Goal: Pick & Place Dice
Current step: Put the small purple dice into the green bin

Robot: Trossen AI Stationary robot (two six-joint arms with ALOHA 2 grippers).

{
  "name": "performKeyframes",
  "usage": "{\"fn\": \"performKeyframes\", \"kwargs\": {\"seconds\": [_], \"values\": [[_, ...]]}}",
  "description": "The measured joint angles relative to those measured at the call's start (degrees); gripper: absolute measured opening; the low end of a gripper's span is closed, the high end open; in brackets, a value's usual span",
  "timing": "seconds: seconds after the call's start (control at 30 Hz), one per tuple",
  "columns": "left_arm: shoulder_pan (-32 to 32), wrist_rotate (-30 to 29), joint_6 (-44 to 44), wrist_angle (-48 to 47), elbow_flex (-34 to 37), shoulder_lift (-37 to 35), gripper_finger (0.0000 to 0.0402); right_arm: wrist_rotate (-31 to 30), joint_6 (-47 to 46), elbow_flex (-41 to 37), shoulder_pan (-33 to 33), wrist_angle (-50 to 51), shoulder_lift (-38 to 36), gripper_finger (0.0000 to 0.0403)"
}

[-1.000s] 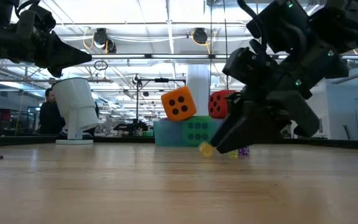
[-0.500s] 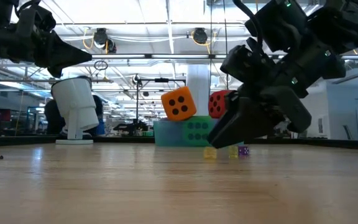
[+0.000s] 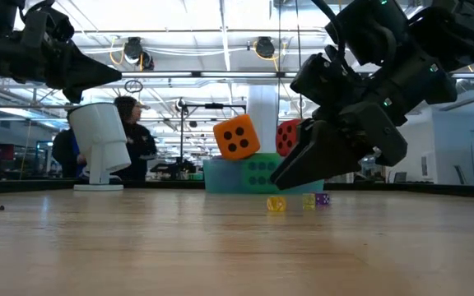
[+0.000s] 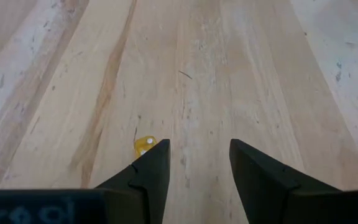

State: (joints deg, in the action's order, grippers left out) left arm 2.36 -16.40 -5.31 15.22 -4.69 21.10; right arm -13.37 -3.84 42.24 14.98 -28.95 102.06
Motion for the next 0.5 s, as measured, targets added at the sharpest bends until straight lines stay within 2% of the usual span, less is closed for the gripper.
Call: {"fn": "performKeyframes", "kwargs": {"seconds": [0.13,0.5], "values": [[0.02,-0.11,-4.04,0.00,0.00,0.00,0.0019,-0.02,0.07,0.00,0.00,-0.06,0.00,0.0155],[0.02,-0.14,-3.69,0.02,0.00,0.00,0.0019,-0.02,5.95,-0.02,0.50,-7.84,-0.02,0.0155]]}}
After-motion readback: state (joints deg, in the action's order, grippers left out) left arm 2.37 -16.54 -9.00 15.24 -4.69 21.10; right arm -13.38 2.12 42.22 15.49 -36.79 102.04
